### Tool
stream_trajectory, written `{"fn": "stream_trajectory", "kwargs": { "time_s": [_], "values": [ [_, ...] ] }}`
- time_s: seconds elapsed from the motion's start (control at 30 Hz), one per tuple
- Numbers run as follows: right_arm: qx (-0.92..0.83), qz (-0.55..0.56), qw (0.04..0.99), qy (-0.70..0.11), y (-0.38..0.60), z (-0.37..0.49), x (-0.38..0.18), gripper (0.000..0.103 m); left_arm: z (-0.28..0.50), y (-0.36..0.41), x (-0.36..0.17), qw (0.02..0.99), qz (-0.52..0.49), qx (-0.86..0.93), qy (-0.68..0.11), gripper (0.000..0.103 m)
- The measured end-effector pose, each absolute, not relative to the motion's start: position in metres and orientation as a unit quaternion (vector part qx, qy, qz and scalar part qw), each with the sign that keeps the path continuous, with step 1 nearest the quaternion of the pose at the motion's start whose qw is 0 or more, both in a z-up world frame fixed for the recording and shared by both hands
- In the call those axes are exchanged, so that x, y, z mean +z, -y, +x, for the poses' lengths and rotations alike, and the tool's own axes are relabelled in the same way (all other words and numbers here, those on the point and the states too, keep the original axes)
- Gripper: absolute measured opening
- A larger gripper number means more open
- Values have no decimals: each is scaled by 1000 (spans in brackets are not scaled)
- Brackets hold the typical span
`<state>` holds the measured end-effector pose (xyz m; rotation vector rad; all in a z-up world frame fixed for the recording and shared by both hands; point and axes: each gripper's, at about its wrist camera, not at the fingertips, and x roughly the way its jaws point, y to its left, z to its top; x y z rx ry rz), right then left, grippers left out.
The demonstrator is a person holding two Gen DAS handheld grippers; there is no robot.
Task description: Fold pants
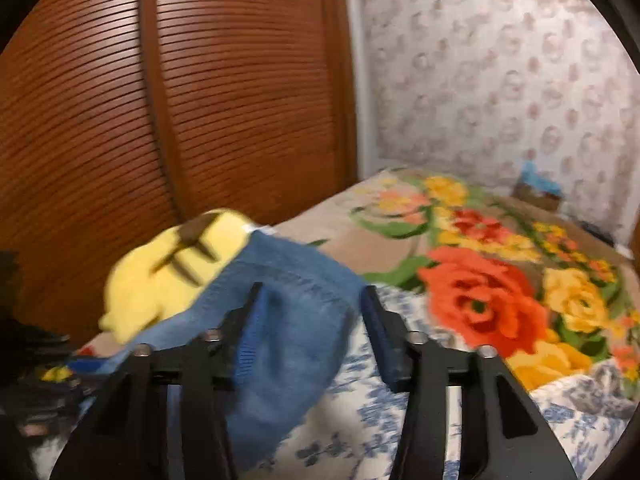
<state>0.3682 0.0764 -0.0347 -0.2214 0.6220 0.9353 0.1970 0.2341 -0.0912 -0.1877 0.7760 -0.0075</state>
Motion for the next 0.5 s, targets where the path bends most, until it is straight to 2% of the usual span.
{"fn": "stream_trajectory", "kwargs": {
  "time_s": [0.1,0.33,0.5],
  "values": [
    [446,-132,831,-305,-84,368,-44,34,197,-234,-91,921,-87,-1,-379,14],
    [427,-133,824,-347,-96,392,-79,34,198,-235,-93,922,-84,2,-379,15],
    [419,-136,826,-351,-96,391,-78,34,198,-234,-93,923,-80,4,-376,15]
  ]
}}
